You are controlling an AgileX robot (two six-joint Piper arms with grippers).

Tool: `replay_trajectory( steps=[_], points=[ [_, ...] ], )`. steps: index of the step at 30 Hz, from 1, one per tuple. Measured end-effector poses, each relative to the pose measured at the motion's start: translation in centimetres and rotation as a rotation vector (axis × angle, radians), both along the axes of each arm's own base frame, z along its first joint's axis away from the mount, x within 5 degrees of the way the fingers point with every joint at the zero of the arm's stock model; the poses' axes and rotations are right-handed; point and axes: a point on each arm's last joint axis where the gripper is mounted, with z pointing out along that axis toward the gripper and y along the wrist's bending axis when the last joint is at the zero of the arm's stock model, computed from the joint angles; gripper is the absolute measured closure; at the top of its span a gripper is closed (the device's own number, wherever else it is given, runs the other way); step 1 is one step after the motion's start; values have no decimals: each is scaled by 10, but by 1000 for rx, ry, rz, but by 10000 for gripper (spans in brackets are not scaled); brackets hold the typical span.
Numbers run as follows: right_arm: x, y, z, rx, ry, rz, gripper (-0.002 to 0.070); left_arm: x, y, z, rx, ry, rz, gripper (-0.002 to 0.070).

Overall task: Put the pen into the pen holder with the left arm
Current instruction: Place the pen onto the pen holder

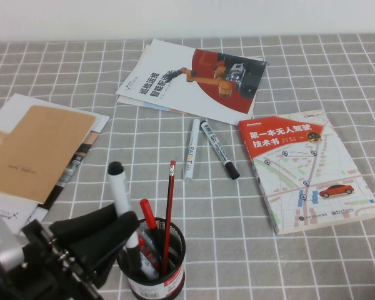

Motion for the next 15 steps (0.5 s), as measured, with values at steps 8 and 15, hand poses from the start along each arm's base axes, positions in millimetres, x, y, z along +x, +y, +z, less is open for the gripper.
replay_trajectory(
  steps=[8,15],
  points=[
    [0,0,0,0,0,0,691,11,-10,-7,-22,11,-56,557],
    [0,0,0,0,0,0,691,18,-18,-17,-24,25,-97,557]
  ],
)
